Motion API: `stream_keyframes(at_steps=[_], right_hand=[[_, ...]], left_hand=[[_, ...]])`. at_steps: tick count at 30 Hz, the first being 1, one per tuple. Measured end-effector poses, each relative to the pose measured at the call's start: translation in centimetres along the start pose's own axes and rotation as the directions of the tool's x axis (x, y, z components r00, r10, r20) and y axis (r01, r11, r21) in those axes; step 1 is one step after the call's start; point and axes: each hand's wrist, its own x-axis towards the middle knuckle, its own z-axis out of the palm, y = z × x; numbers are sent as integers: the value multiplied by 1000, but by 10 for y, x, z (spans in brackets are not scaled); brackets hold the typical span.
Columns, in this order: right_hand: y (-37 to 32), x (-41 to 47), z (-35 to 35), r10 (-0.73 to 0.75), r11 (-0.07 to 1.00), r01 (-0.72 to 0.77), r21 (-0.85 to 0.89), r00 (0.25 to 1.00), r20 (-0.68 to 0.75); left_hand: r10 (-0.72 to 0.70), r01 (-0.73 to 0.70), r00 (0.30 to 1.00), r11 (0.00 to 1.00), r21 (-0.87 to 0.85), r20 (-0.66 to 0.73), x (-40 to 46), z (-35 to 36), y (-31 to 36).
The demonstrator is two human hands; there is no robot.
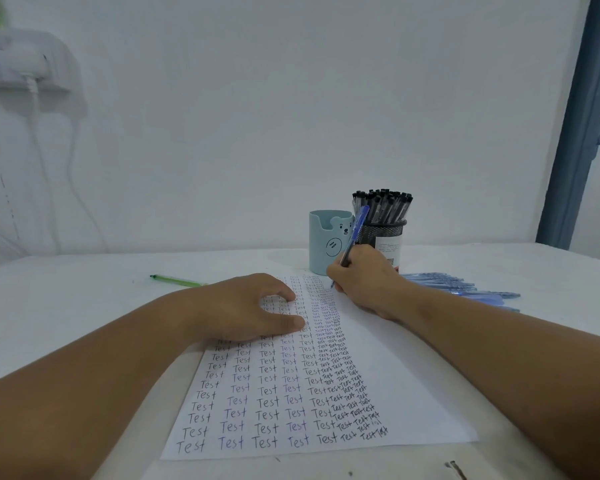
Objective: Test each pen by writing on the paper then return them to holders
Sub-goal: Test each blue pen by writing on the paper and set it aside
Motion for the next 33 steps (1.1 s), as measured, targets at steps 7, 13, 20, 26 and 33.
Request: stream_keyframes(at_steps=[7,13,20,26,33], right_hand=[[1,0,1,9,1000,-9,18,1000,0],[2,1,1,9,1000,-9,0,1000,-28],[-10,-3,-20,68,829,0,559,992,-101],[-2,2,-38,-122,962,179,204,956,-265],[-6,-3,-27,-253,918,291,270,953,-166]], left_hand=[[4,-4,1000,1000,9,1,0,0,-1],[4,-4,1000,1000,5,-4,3,1,-3],[16,-16,1000,1000,-2,-10,4,1,-7],[15,-15,1000,1000,1,-2,5,2,-9],[19,-19,1000,1000,4,3,5,2,-9]])
